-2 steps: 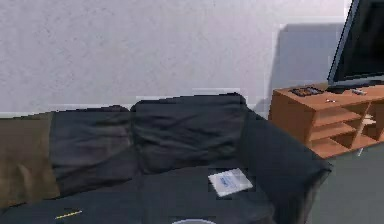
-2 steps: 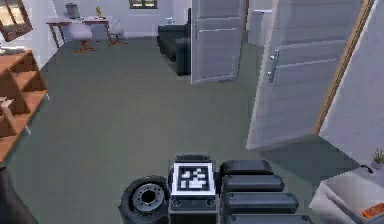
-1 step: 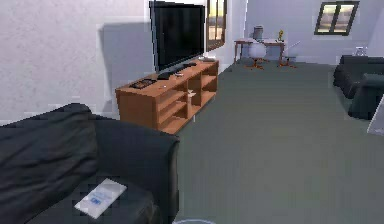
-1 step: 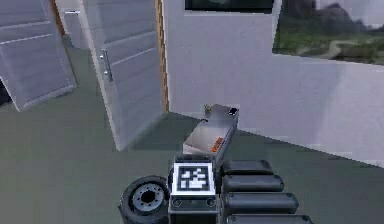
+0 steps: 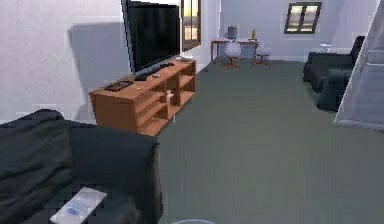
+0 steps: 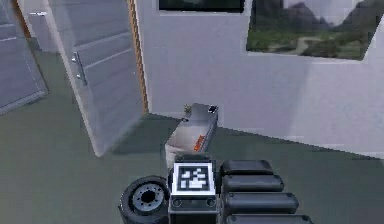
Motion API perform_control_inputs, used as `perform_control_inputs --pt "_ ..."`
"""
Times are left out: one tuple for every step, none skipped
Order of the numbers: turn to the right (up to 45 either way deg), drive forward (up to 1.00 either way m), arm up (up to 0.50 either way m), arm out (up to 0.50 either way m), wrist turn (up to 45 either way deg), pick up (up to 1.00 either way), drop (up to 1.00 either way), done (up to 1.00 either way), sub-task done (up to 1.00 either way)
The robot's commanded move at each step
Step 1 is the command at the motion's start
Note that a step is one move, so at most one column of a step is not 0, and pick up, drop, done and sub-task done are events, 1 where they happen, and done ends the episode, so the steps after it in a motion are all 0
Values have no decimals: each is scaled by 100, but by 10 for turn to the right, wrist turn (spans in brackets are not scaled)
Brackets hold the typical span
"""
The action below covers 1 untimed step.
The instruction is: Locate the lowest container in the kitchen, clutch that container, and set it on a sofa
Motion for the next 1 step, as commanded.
perform_control_inputs --pt "-450 0 0 0 0 0 0 0 0"
